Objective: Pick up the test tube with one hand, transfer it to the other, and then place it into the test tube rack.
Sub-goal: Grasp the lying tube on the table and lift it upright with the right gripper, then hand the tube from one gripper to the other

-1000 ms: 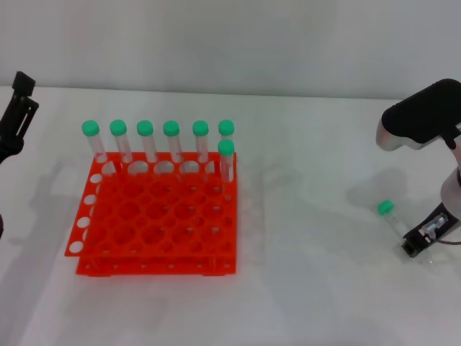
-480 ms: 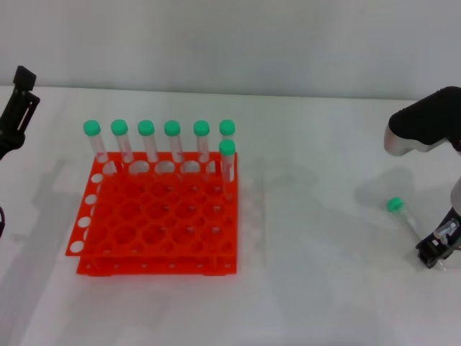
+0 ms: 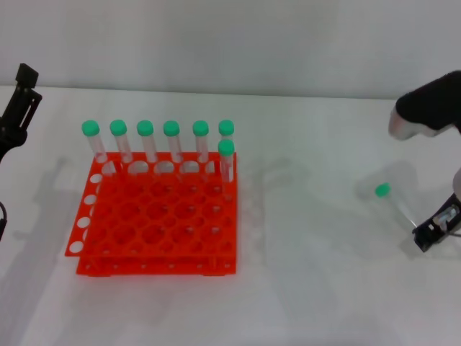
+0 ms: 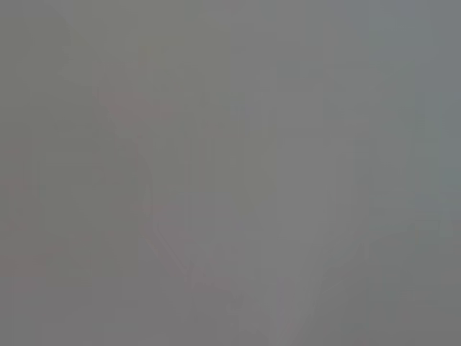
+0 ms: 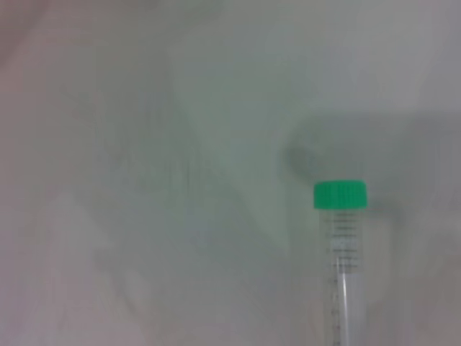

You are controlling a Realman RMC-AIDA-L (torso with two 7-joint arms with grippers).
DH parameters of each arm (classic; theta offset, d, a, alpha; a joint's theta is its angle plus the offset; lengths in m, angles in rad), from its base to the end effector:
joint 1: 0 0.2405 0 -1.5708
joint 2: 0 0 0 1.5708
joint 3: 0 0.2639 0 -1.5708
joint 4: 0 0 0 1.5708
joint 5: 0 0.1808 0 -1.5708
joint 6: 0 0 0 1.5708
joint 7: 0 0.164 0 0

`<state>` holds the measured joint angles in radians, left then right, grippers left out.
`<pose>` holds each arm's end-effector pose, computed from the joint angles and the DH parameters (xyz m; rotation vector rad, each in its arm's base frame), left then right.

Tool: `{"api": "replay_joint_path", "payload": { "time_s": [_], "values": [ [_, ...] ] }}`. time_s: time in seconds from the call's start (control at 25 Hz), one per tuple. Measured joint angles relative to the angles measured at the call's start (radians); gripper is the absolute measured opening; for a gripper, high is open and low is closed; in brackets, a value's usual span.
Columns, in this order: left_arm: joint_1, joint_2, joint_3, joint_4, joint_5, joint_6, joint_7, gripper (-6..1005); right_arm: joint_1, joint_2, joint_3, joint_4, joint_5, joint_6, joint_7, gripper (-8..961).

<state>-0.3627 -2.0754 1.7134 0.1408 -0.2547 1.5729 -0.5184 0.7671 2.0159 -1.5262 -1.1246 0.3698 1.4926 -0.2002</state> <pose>-0.2846 0.3075 0.0504 -1.4476 -0.4602 -1.2074 0.2210 0.3678 -0.0172 -2.2353 1.1273 -0.7354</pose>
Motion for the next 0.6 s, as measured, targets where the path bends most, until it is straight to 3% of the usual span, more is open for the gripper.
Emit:
{"api": "replay_joint_path", "payload": {
  "time_s": [0.28, 0.44, 0.6],
  "values": [
    [-0.019, 0.023, 0.010, 0.009, 0.055, 0.004, -0.037, 889, -0.107, -0.001, 0.061, -0.276, 0.009, 0.020, -0.028, 190],
    [-0.058, 0.075, 0.011, 0.016, 0.198, 0.000, -0.162, 889, -0.211, -0.001, 0.097, -0.400, 0.099, -0.078, -0.094, 191],
    [-0.118, 0.134, 0.011, 0.019, 0.346, -0.011, -0.306, 889, -0.323, -0.003, 0.106, -0.427, 0.277, -0.282, -0.259, 192]
  ]
}}
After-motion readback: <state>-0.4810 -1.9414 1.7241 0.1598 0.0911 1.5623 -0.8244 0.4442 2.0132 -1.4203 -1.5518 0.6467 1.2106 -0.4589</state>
